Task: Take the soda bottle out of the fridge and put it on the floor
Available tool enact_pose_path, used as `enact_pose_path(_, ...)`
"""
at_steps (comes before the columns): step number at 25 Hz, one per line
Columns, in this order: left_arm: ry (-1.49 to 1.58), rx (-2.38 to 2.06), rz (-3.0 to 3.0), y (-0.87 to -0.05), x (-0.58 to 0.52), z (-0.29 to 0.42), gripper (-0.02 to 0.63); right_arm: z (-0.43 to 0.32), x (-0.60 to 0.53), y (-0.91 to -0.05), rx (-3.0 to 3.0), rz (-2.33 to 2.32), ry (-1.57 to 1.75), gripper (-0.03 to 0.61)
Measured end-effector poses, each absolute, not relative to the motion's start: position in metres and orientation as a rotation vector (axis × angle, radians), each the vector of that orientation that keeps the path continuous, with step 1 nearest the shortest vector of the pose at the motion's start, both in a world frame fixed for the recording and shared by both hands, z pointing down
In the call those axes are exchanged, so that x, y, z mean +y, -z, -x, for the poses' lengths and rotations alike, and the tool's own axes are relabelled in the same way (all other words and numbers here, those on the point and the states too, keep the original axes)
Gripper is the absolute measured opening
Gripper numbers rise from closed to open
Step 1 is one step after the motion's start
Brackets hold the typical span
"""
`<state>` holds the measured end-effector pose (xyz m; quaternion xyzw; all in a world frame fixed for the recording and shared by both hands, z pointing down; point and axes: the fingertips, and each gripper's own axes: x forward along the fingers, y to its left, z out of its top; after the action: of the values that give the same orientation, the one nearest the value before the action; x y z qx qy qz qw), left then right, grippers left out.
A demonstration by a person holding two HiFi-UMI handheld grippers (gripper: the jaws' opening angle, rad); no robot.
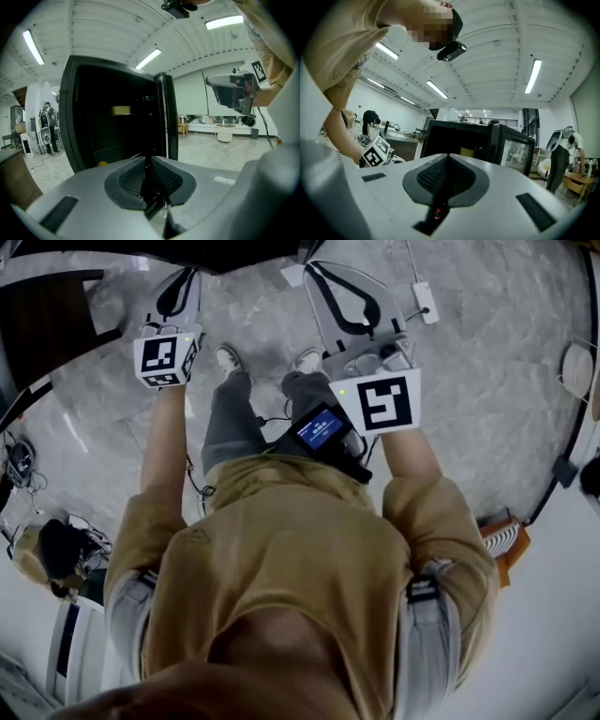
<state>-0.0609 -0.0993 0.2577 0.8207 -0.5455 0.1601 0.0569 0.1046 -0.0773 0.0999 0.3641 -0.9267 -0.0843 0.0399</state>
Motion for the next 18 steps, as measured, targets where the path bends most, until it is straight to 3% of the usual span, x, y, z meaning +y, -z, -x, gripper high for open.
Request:
enact_pose_path(3,-0.553,-1.642,-2.522,-0.304,-0.122,0.064,0.030,-0.093,-0.093,-0.149,-2.824,-1.109,0.256,0.002)
enact_pose_path(7,-0.593,-1.632,-2.535,-0.363,-0.148,0.060,0.088,-0.088,-0.103,-0.210,-2.789,-1.092,0.211,0.002)
enact_pose_path(18,-0.628,-1.598,-2.549,-0.473,-0.202,0.057,0.120,-0.070,-0.123,-0.312,-2.765,-1.067,0.208,0.002)
